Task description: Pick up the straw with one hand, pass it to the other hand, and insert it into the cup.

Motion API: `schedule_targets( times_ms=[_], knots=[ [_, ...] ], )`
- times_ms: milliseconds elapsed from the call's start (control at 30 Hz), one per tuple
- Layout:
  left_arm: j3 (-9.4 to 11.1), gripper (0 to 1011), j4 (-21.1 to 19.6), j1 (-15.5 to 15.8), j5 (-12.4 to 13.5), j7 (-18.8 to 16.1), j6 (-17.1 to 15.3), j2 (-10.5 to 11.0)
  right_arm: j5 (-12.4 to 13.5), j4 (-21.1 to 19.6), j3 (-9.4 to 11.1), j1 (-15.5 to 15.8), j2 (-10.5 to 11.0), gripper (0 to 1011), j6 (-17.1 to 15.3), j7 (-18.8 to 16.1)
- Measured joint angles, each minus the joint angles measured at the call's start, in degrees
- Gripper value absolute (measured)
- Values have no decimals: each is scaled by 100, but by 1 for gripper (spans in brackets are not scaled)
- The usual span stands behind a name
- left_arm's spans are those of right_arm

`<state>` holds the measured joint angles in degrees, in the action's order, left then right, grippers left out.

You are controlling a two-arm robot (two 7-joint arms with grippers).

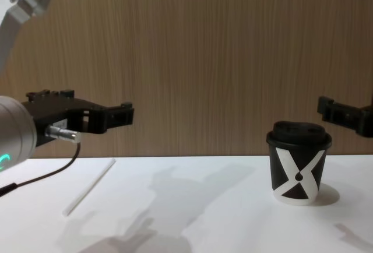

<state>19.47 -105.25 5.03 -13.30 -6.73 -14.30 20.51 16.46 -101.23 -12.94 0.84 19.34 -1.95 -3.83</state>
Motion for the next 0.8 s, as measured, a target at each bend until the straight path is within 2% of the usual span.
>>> schedule_targets(
  times_ms=[267, 800],
  knots=[
    [-168, 1003, -272, -232, -53, -216, -211, -125, 0, 0, 0, 0, 0, 1001, 0, 0],
    [-377, 1003, -542, -615, -182, -568, -383, -487, 0, 0, 0, 0, 0, 1001, 0, 0]
  ],
)
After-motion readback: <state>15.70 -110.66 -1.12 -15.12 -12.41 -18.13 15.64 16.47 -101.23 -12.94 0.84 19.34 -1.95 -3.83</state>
